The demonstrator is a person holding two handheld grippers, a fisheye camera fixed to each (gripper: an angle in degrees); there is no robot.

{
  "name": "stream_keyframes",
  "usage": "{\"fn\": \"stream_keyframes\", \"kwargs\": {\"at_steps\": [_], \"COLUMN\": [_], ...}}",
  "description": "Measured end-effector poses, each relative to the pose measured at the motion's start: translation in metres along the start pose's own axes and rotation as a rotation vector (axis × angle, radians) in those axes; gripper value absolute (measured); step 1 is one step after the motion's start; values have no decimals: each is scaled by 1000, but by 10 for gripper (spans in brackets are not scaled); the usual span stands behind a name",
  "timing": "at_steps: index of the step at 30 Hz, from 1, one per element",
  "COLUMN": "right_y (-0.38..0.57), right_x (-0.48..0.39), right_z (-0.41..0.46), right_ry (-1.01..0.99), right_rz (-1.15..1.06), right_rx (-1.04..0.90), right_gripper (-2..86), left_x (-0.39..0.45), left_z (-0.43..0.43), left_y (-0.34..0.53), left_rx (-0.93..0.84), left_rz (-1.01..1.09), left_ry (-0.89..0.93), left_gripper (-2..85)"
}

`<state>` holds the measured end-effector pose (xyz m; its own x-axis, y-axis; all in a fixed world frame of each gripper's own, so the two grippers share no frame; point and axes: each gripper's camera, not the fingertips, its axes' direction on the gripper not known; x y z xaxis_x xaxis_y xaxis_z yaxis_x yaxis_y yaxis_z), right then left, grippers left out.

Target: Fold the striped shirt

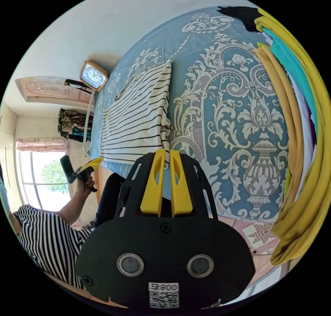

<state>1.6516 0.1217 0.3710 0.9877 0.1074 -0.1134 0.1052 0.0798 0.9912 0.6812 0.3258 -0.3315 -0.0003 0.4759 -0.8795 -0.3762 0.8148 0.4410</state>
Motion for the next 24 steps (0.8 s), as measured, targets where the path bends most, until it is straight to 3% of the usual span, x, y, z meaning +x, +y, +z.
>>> {"fn": "stream_keyframes", "kwargs": {"at_steps": [7,12,16,24], "right_y": [-33,-55,-72,-135], "right_x": [-10,-11,-15,-29], "right_z": [-10,-16,-19,-21], "right_ry": [16,-11,-24,-62], "right_rz": [-12,-8,-24,-23], "right_rx": [-17,-9,-7,3], "right_gripper": [46,48,57,88], "left_x": [123,187,200,194], "left_z": [89,155,166,141], "left_y": [-70,-91,-91,-98], "left_rx": [-119,-271,-271,-147], "left_rz": [408,634,633,413], "left_ry": [-86,-346,-375,-263], "left_gripper": [108,90,36,12]}}
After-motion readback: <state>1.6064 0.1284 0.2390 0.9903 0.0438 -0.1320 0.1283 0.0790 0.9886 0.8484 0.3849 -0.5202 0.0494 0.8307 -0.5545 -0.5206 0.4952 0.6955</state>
